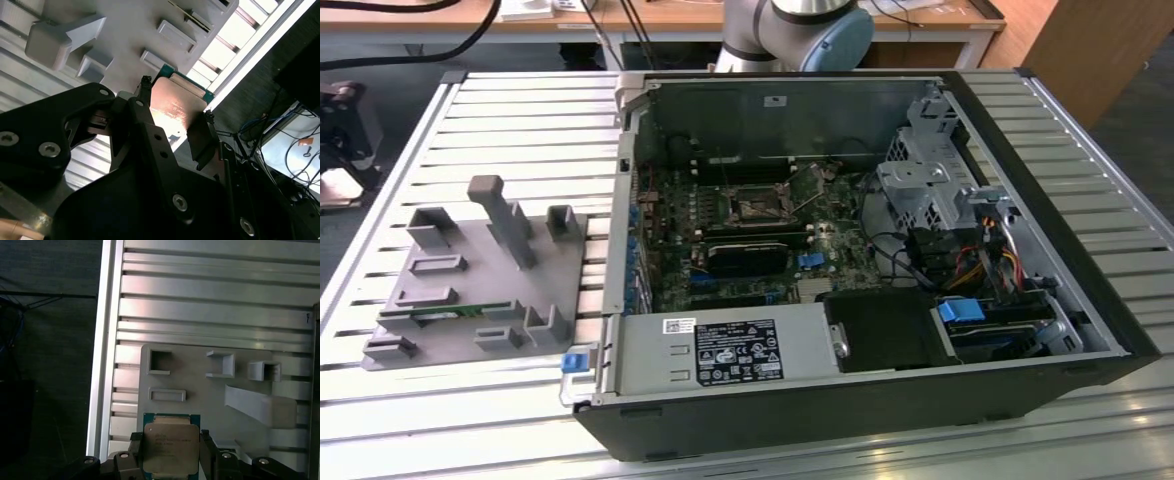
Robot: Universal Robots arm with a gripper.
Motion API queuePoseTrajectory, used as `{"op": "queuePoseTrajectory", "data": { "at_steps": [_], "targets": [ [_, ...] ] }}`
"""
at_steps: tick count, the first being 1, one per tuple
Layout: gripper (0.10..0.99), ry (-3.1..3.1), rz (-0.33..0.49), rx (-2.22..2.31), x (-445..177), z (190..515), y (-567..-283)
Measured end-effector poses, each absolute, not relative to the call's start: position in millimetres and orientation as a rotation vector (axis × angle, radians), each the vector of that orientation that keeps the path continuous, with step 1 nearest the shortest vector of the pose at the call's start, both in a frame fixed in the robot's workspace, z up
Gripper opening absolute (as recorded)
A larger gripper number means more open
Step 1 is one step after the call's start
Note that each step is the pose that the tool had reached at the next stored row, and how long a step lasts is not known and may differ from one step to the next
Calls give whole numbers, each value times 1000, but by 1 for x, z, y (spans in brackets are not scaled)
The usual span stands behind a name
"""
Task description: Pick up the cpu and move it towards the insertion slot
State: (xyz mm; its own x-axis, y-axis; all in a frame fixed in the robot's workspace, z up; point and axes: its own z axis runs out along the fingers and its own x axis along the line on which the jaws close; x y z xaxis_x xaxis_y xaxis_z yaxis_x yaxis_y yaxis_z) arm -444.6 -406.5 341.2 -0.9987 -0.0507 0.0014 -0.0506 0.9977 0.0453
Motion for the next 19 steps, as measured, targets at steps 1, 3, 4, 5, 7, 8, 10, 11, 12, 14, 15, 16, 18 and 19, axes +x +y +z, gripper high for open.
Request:
{"op": "queuePoseTrajectory", "data": {
  "at_steps": [1,3,4,5,7,8,10,11,12,14,15,16,18,19],
  "targets": [
    [537,-3137,-71,80,-445,342,-406],
    [537,-3137,-71,80,-445,345,-406],
    [537,-3137,-71,80,-445,346,-406],
    [537,-3137,-71,80,-445,347,-406],
    [537,-3137,-71,80,-445,349,-406],
    [537,-3137,-71,80,-445,350,-406],
    [537,-3137,-71,80,-445,352,-406],
    [537,-3137,-71,80,-445,353,-406],
    [537,-3137,-71,79,-445,355,-406],
    [537,-3137,-71,79,-445,357,-406],
    [537,-3137,-71,79,-445,358,-406],
    [537,-3137,-71,80,-445,359,-406],
    [537,-3137,-71,79,-445,360,-406],
    [537,-3137,-71,79,-445,361,-406]
  ]
}}
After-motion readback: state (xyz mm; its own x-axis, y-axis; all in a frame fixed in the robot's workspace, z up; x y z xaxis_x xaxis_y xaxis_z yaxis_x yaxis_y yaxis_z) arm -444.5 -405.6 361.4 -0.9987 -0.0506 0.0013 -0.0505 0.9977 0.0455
